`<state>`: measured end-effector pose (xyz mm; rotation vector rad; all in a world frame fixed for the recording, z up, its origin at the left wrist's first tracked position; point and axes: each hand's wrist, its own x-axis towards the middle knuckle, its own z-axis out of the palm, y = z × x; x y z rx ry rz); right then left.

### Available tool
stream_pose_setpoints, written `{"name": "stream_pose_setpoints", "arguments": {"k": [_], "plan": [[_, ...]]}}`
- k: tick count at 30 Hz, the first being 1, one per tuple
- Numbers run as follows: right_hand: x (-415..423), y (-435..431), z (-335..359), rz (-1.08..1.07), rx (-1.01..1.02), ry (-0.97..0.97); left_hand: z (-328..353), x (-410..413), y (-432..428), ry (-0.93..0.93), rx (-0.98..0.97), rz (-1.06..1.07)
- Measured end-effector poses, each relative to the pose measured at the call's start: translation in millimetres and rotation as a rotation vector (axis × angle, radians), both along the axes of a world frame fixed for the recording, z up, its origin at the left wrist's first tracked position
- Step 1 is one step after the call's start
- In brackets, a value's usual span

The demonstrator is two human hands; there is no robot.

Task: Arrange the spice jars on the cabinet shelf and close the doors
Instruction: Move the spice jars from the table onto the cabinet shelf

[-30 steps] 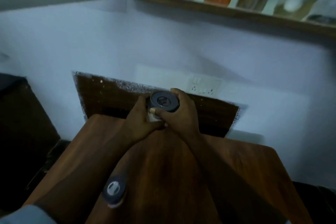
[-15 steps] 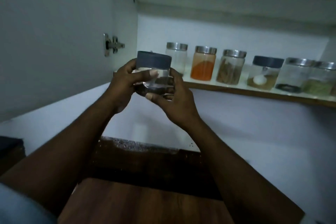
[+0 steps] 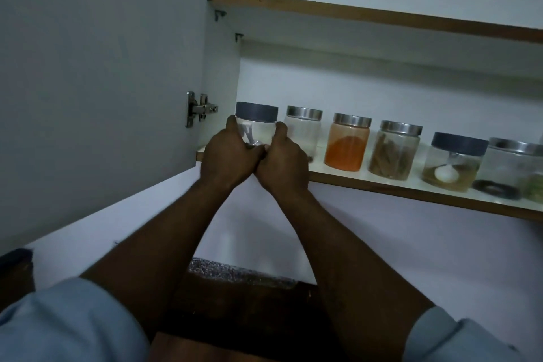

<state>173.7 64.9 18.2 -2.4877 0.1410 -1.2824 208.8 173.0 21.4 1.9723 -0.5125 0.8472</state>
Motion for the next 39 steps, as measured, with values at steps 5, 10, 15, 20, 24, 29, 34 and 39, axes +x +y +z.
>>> {"name": "stream_pose_setpoints", "arguments": {"k": [5, 10, 15, 20, 24, 29, 34, 39], "plan": [[6, -6, -6, -0.004, -0.051, -0.082, -1, 7, -3, 0.032, 0.104, 0.078], [3, -4, -7, 0.017, -0.060, -0.059, 2, 5, -7, 0.085, 0.188, 0.156], [-11, -4, -8, 0.073, -0.070, -0.037, 3, -16, -6, 0.095, 0.250, 0.249], [-49, 0, -45, 0.185, -0.210, -0.166, -52, -53, 11, -0.124, 0.170, 0.181], [-85, 17, -132, 0.330, -0.149, 0.033, -135, -88, 34, -0.090, 0.232, 0.025], [-135, 53, -276, 0.460, -0.034, 0.484, -264, -129, 72, 0.383, 0.509, 0.018], [-179, 87, -392, 0.580, 0.026, 1.056, -391, -187, 115, 0.834, 0.635, -0.104], [-198, 117, -469, 0.610, -0.011, 1.236, -462, -219, 146, 1.024, 0.818, -0.115]]}}
